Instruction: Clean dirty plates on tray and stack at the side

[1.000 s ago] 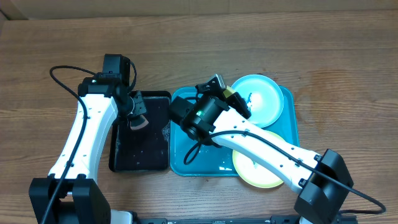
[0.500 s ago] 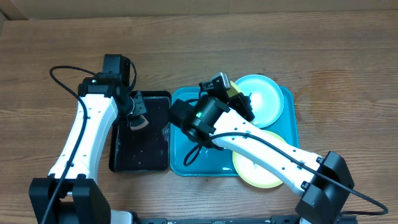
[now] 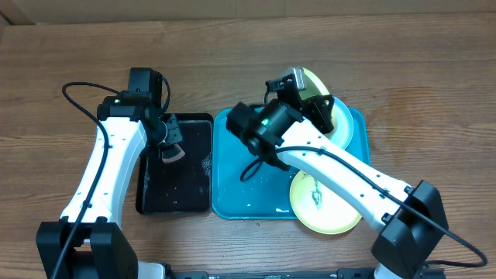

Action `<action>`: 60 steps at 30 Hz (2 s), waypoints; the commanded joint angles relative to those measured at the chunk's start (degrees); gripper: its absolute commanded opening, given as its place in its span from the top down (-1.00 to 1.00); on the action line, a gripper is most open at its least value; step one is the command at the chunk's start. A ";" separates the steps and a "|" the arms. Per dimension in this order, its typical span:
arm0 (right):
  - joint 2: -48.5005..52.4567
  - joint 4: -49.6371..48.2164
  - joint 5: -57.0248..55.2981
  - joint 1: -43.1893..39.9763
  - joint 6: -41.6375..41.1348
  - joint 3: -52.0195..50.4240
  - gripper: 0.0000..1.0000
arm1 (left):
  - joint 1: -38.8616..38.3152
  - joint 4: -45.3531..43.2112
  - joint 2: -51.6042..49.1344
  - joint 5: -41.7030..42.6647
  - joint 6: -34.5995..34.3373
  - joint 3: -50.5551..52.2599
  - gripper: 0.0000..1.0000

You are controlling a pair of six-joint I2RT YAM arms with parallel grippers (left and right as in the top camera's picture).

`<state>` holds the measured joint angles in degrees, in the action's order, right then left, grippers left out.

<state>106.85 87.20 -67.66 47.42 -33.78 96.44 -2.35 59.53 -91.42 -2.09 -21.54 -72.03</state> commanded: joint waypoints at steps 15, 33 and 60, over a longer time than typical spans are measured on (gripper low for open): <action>-1.73 -0.68 0.33 0.07 1.38 1.68 0.92 | 0.17 0.00 0.04 0.68 1.46 -0.07 0.92; -2.19 -13.88 50.18 -15.45 1.60 1.70 0.92 | 0.17 0.39 0.04 0.68 1.86 -0.07 0.92; -2.93 -19.19 72.46 -84.02 9.81 -3.58 0.92 | 0.09 1.16 0.04 0.68 1.86 -0.07 0.92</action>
<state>103.68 68.60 5.61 -34.37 -24.73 95.37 -2.35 60.60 -91.42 -1.89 -20.78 -72.01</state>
